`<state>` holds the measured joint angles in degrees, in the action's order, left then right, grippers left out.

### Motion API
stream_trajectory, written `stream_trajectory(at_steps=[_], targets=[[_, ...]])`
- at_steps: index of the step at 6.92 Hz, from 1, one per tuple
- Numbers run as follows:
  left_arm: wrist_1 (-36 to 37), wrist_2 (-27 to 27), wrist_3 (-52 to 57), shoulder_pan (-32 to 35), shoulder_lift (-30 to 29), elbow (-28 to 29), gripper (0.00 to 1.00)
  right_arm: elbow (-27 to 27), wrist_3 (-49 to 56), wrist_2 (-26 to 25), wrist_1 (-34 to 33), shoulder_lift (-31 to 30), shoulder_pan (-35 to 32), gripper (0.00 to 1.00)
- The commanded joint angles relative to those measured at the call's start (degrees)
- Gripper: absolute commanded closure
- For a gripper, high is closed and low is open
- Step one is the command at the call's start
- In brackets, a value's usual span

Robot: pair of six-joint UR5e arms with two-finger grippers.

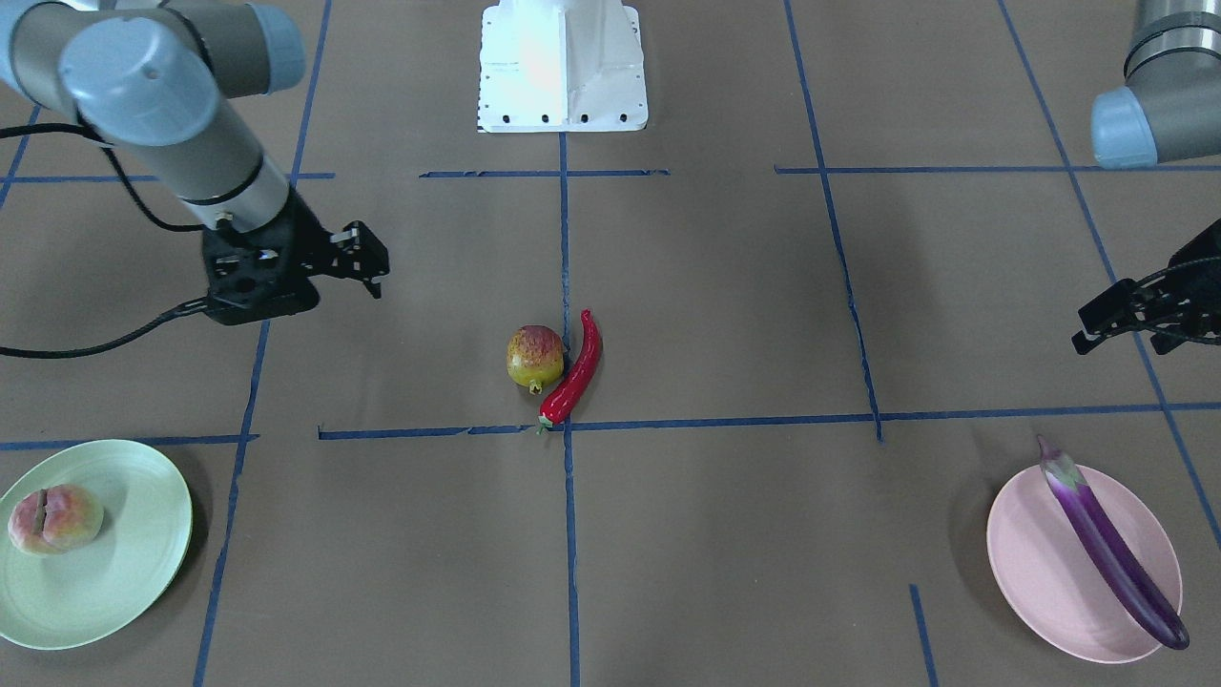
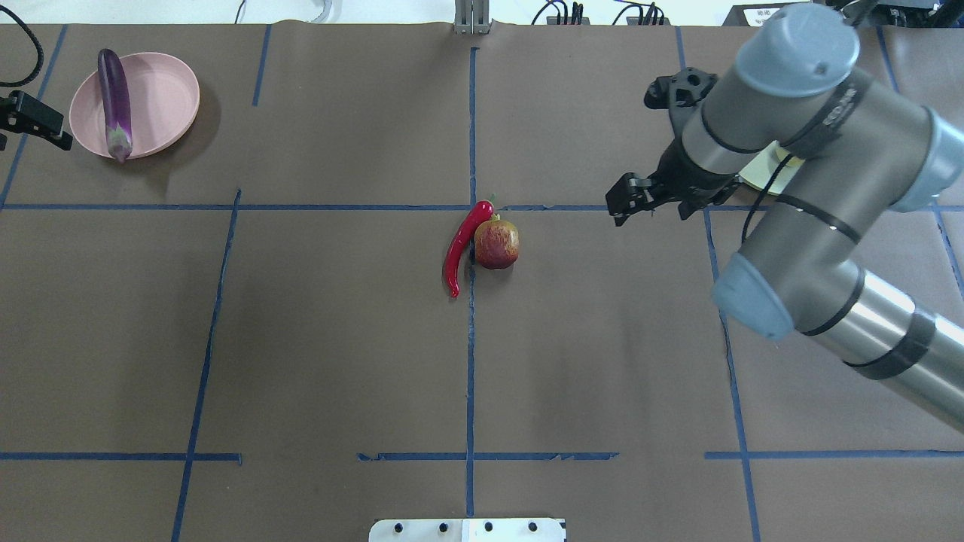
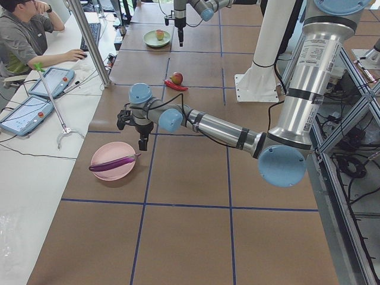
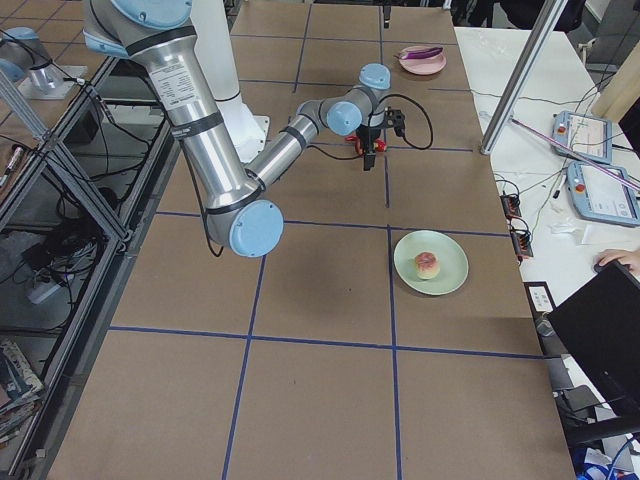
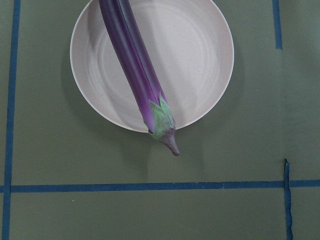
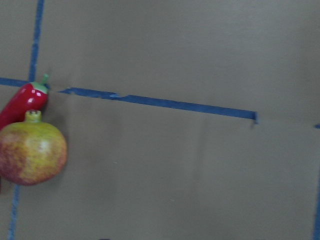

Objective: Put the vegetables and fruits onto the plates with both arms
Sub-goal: 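Lower the right gripper onto the pomegranate and close on it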

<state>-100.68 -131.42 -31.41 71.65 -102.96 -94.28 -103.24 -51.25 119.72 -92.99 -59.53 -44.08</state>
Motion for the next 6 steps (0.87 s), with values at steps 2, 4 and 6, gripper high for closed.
stream_trajectory(at_steps=[2, 4, 6], targets=[[0.04, 0.38, -0.59, -1.51, 0.04, 0.15, 0.00, 12.26, -8.43, -7.12, 0.27, 13.47, 7.42, 0.00], [0.04, 0.47, -0.59, -1.69, 0.04, 0.32, 0.00, 17.24, -8.34, -10.73, 0.27, 17.67, 9.71, 0.00], [0.04, 0.38, -0.67, -1.78, -0.05, 0.32, 0.00, 22.98, -8.17, -12.14, 0.44, 20.94, 10.58, 0.00]])
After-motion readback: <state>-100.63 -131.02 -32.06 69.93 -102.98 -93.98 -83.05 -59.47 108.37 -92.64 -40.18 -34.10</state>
